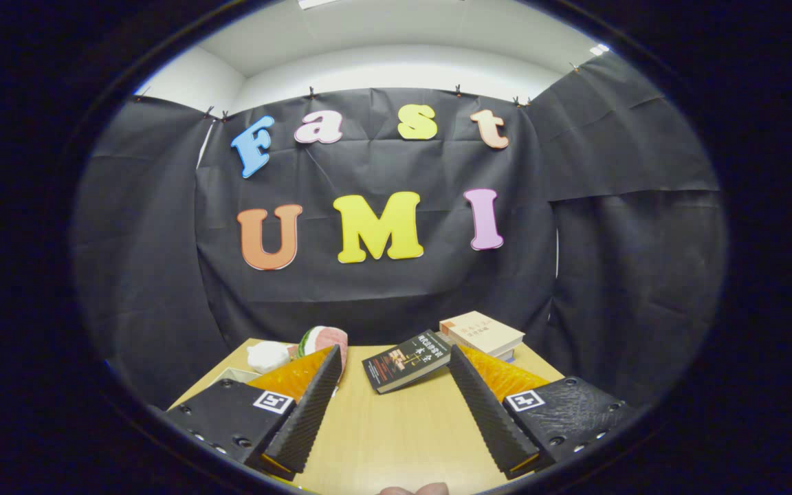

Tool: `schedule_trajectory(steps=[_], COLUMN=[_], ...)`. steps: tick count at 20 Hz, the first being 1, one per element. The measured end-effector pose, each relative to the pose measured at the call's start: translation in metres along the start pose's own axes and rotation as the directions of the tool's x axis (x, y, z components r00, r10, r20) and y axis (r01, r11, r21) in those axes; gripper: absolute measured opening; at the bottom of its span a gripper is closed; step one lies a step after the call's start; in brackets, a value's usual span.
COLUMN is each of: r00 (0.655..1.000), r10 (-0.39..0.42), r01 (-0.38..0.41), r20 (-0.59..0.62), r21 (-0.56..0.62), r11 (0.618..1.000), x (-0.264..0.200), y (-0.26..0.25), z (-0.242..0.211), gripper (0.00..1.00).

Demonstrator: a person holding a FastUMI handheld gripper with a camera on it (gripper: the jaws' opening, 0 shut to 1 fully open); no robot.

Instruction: Open the storage box then place both shoes into the box .Put the left shoe in first, then the right shoe, with the right side of both shoes facing outward in a uniform manner.

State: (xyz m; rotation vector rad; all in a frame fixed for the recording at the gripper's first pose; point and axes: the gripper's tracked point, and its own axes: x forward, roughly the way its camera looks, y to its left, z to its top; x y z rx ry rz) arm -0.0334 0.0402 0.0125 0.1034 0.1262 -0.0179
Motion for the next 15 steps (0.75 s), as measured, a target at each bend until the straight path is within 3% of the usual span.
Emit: schedule_trajectory(steps=[15], r00=[1.000], r10=[0.022], r01=[-0.022], r20=[-0.019], r21=[-0.031], r11=[0.999], x=[0.002], y=[0.028], z=[-0.010], gripper=[0.96])
